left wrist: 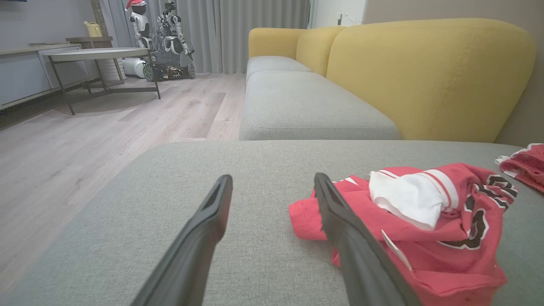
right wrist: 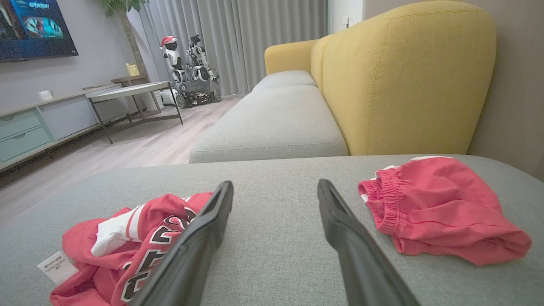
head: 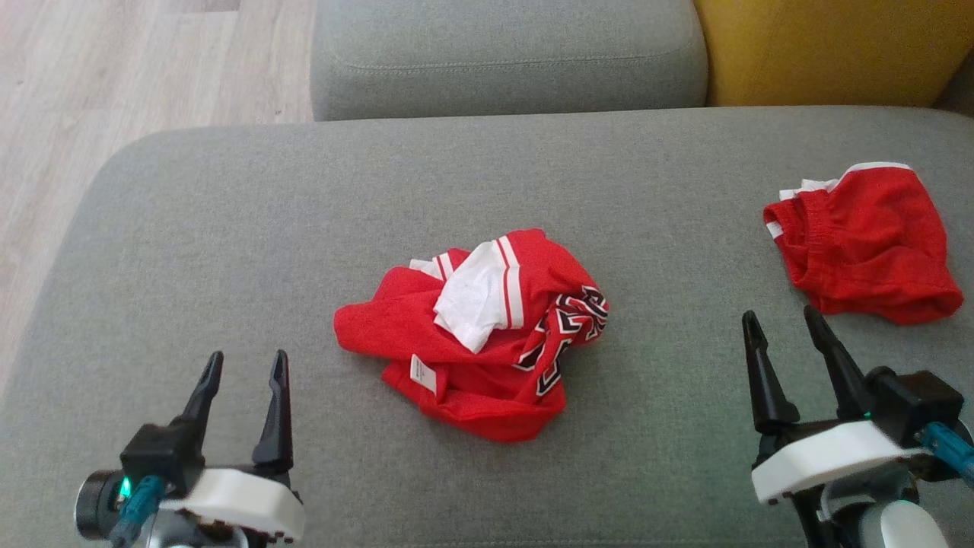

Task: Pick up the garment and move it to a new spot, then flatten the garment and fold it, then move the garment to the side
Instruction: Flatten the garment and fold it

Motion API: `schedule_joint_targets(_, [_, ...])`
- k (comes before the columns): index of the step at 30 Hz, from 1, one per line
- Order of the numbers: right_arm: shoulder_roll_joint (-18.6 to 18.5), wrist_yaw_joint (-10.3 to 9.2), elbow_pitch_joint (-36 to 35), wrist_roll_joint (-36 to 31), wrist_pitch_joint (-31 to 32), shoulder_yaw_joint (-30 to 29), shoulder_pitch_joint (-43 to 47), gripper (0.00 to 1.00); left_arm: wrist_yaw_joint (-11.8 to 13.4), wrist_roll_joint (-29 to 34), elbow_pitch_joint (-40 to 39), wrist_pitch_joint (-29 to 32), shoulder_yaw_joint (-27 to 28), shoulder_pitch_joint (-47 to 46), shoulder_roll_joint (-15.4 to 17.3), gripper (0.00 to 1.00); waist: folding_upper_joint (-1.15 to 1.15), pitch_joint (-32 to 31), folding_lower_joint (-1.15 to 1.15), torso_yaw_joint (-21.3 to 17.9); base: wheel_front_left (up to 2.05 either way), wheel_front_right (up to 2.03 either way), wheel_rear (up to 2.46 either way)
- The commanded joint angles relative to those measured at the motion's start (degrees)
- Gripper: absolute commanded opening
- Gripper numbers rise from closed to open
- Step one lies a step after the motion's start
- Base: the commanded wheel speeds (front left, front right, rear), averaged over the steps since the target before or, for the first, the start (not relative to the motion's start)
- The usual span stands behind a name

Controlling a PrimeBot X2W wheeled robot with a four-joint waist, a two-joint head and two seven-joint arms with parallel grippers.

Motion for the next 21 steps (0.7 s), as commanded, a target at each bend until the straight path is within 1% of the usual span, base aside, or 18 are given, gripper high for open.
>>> schedule_joint_targets(1, [-0.28,-0.04,-1.73,-0.13,-0.2,1.08,-1.59,1.0,0.32,0.04,-2.13,-0.09,1.63,-2.14,1.06,1.0,0.0,0.06,0.0,-0.04,0.0,0.0,0.0])
schedule_joint_targets(12, [-0.28,-0.04,-1.62,0.2,-0.02,1.15,-1.8,1.0,0.59,-0.29,-2.19,-0.06,1.35,-2.43,1.36,1.0,0.0,0.53,0.0,-0.13,0.0,0.0,0.0])
schedule_joint_targets(15, [-0.28,-0.04,-1.52,-0.08,0.31,2.15,-2.39,1.0,0.56,-0.33,-2.25,-0.05,1.18,-2.84,1.38,1.0,0.0,0.95,0.0,0.22,0.0,0.0,0.0])
schedule_joint_targets(18, [-0.33,-0.04,-1.31,-1.19,1.28,5.74,-4.67,1.0,0.32,-0.25,-2.49,-0.02,0.83,-4.17,1.34,1.0,0.0,2.34,0.0,1.23,0.0,0.0,0.0])
schedule_joint_targets(21, [-1.91,-0.04,0.05,-1.65,2.8,12.0,-8.85,1.0,-0.27,-0.07,-2.45,-0.24,0.13,-6.12,1.1,1.0,0.0,4.07,0.0,2.91,0.0,0.0,0.0])
